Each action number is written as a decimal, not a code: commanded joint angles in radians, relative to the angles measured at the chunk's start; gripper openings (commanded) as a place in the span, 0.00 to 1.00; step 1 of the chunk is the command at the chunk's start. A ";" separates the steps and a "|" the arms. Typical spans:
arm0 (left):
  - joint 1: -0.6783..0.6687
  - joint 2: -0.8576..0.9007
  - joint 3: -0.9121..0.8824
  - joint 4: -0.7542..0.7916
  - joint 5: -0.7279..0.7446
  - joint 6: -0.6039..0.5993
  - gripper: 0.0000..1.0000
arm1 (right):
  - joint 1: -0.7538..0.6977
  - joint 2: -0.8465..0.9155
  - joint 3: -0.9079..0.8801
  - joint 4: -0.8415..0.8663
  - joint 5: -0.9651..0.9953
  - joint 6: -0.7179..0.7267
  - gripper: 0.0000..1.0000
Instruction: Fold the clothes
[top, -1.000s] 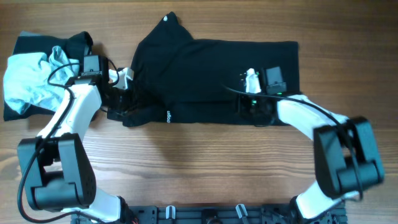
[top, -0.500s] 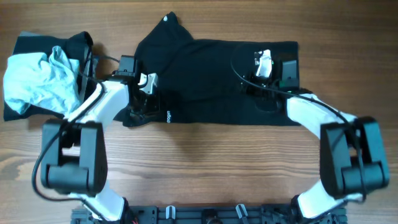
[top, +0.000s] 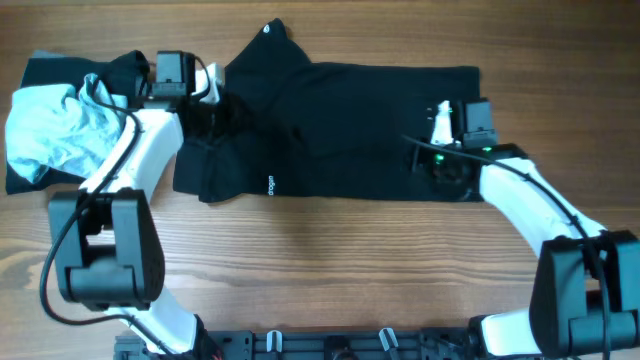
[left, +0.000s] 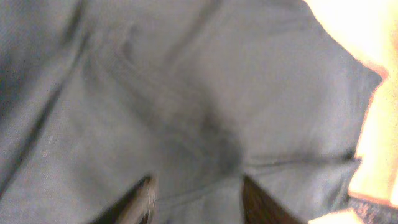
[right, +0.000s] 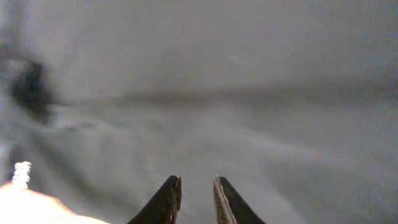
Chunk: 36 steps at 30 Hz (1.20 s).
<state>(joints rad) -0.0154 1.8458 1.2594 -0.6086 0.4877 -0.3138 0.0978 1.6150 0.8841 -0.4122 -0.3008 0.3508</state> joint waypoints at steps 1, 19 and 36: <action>0.021 -0.034 0.003 -0.242 -0.053 0.146 0.58 | -0.164 -0.022 0.002 -0.126 0.026 -0.053 0.53; 0.077 -0.026 -0.210 -0.212 -0.314 0.009 0.48 | -0.353 0.135 -0.017 -0.259 0.150 -0.003 0.07; 0.079 -0.212 -0.224 -0.583 -0.304 0.014 0.66 | -0.483 -0.003 0.108 -0.490 0.338 0.010 0.65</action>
<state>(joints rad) 0.0593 1.6474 1.0378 -1.1702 0.1474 -0.3031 -0.3786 1.6302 0.9028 -0.9047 0.0128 0.3885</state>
